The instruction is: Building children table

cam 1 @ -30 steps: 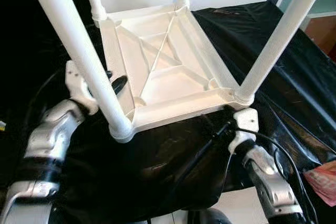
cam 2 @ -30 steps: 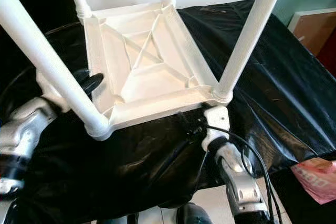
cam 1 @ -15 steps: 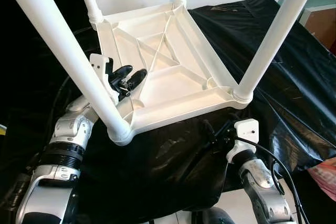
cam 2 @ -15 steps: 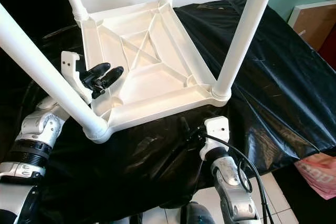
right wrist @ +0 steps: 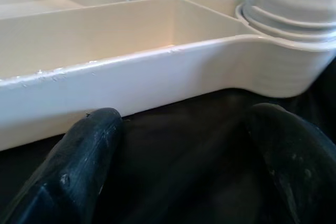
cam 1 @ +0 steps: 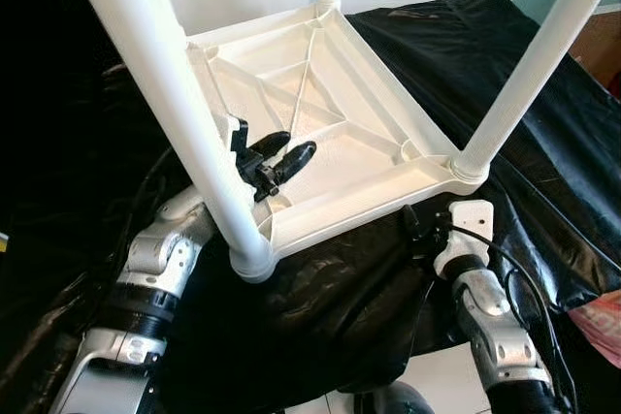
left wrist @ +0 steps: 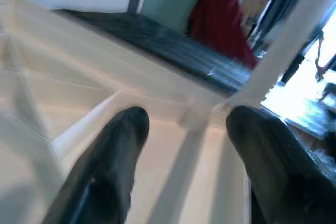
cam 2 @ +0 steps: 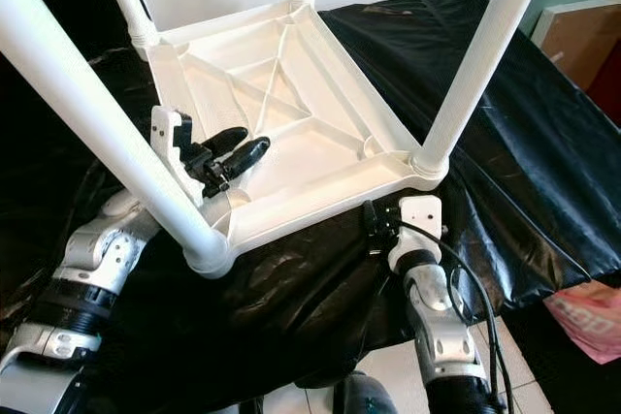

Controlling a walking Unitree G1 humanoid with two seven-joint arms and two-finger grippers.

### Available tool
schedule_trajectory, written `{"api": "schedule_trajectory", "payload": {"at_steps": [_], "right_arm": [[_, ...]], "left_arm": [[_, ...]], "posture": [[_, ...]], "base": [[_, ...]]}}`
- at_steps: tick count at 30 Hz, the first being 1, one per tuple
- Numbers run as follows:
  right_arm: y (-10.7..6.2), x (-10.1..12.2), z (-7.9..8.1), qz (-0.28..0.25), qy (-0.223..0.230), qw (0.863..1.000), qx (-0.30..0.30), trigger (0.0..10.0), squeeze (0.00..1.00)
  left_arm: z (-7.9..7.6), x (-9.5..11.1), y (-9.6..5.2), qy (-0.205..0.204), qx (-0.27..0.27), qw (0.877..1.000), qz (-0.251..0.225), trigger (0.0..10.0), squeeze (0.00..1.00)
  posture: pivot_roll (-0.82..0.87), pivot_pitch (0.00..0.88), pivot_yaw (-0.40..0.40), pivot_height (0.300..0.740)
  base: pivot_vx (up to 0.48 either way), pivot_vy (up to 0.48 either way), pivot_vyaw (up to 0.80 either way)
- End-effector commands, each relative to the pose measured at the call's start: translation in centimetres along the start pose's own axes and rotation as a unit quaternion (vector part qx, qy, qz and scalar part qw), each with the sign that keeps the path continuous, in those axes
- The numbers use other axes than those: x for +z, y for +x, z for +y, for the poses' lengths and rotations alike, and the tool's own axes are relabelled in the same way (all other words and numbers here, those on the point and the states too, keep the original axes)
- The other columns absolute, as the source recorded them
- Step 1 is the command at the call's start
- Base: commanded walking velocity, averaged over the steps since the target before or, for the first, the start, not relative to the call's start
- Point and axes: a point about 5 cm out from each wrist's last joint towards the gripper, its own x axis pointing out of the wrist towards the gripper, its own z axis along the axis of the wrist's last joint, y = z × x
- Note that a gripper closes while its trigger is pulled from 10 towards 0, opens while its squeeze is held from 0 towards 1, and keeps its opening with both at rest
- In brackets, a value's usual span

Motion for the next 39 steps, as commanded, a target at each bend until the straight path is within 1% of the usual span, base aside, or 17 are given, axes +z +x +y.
{"api": "schedule_trajectory", "payload": {"at_steps": [1, 3, 4, 7, 10, 12, 13, 15, 19, 22, 25, 28, 31, 35, 36, 37, 39], "right_arm": [[0.1, -0.4, -0.3, 0.008, 0.002, 1.0, -0.011, 10.0, 0.0], [0.9, -0.2, -0.4, 0.002, 0.007, 1.0, -0.008, 10.0, 0.0], [0.9, -0.2, -0.4, 0.002, 0.007, 1.0, -0.008, 10.0, 0.0], [1.9, 0.1, -0.3, -0.01, 0.022, 1.0, 0.013, 10.0, 0.0], [2.0, 0.2, -0.2, -0.012, 0.025, 0.999, 0.025, 10.0, 0.0], [2.4, 0.2, 0.2, -0.014, 0.025, 0.999, 0.047, 10.0, 0.0], [2.4, 0.2, 0.2, -0.014, 0.025, 0.999, 0.047, 10.0, 0.0], [2.6, 0.1, 0.3, -0.012, 0.025, 0.998, 0.054, 10.0, 0.0], [3.0, 0.0, -0.1, -0.014, 0.024, 0.998, 0.05, 10.0, 0.0], [3.1, 0.0, -0.1, -0.015, 0.027, 0.998, 0.051, 10.0, 0.0], [3.2, 0.1, 0.1, -0.02, 0.031, 0.997, 0.071, 10.0, 0.0], [3.2, 0.1, 0.1, -0.02, 0.031, 0.997, 0.071, 10.0, 0.0], [3.6, 0.3, 0.4, -0.026, 0.028, 0.995, 0.092, 10.0, 0.0], [3.7, 0.5, -0.3, -0.029, 0.015, 0.997, 0.067, 10.0, 0.0], [3.7, 0.5, -0.7, -0.03, 0.01, 0.998, 0.056, 10.0, 0.0], [3.6, 0.5, -1.3, -0.031, 0.006, 0.999, 0.041, 10.0, 0.0], [3.6, 0.5, -1.3, -0.031, 0.006, 0.999, 0.041, 10.0, 0.0]], "left_arm": [[-2.4, -0.7, 0.1, -0.015, -0.144, 0.989, 0.008, 10.0, 0.0], [-3.9, -0.9, 0.4, -0.032, -0.156, 0.987, 0.001, 10.0, 0.0], [-3.9, -0.9, 0.4, -0.032, -0.156, 0.987, 0.001, 10.0, 0.0], [-6.1, -1.1, 0.9, -0.058, -0.175, 0.983, -0.012, 10.0, 0.0], [-6.7, -1.1, 1.0, -0.063, -0.181, 0.981, -0.016, 10.0, 0.0], [-7.7, -1.0, 1.1, -0.07, -0.192, 0.979, -0.021, 10.0, 0.0], [-7.7, -1.0, 1.1, -0.07, -0.192, 0.979, -0.021, 10.0, 0.0], [-8.4, -0.7, 1.4, -0.076, -0.198, 0.977, -0.029, 10.0, 0.0], [-9.2, -0.5, 1.7, -0.088, -0.201, 0.975, -0.037, 10.0, 0.0], [-9.3, -0.5, 1.7, -0.092, -0.202, 0.974, -0.038, 10.0, 0.0], [-9.8, -0.5, 1.7, -0.105, -0.206, 0.972, -0.039, 10.0, 0.0], [-9.8, -0.5, 1.7, -0.105, -0.206, 0.972, -0.039, 10.0, 0.0], [-10.9, -0.6, 1.9, -0.116, -0.219, 0.968, -0.038, 10.0, 0.0], [-10.7, -1.0, 2.0, -0.103, -0.206, 0.973, -0.029, 10.0, 0.0], [-10.5, -1.1, 2.0, -0.094, -0.198, 0.975, -0.025, 10.0, 0.0], [-9.7, -1.3, 1.8, -0.078, -0.184, 0.98, -0.016, 10.0, 0.0], [-9.7, -1.3, 1.8, -0.078, -0.184, 0.98, -0.016, 10.0, 0.0]], "posture": [[-0.05, 0.141, 0.013, 0.74], [-0.03, 0.135, 0.011, 0.74], [-0.03, 0.135, 0.011, 0.74], [-0.02, 0.132, 0.007, 0.74], [-0.02, 0.129, 0.005, 0.74], [-0.01, 0.126, 0.002, 0.74], [-0.01, 0.126, 0.002, 0.74], [-0.01, 0.125, 0.001, 0.74], [-0.01, 0.121, 0.007, 0.74], [-0.01, 0.121, 0.009, 0.74], [-0.02, 0.121, 0.018, 0.74], [-0.02, 0.121, 0.018, 0.74], [-0.02, 0.132, 0.022, 0.74], [-0.01, 0.136, 0.015, 0.74], [-0.01, 0.138, 0.012, 0.74], [-0.01, 0.14, 0.01, 0.74], [-0.01, 0.14, 0.01, 0.74]], "base": [[0.0, 0.0, 0.0], [0.0, 0.0, 0.0], [0.0, 0.0, 0.0], [0.0, 0.0, 0.0], [0.0, 0.0, 0.0], [0.0, 0.0, 0.0], [0.0, 0.0, 0.0], [0.0, 0.0, 0.0], [0.0, 0.0, 0.0], [0.0, 0.0, 0.0], [0.0, 0.0, 0.0], [0.0, 0.0, 0.0], [0.0, 0.0, 0.0], [0.0, 0.0, 0.0], [0.0, 0.0, 0.0], [0.0, 0.0, 0.0], [0.0, 0.0, 0.0]]}}
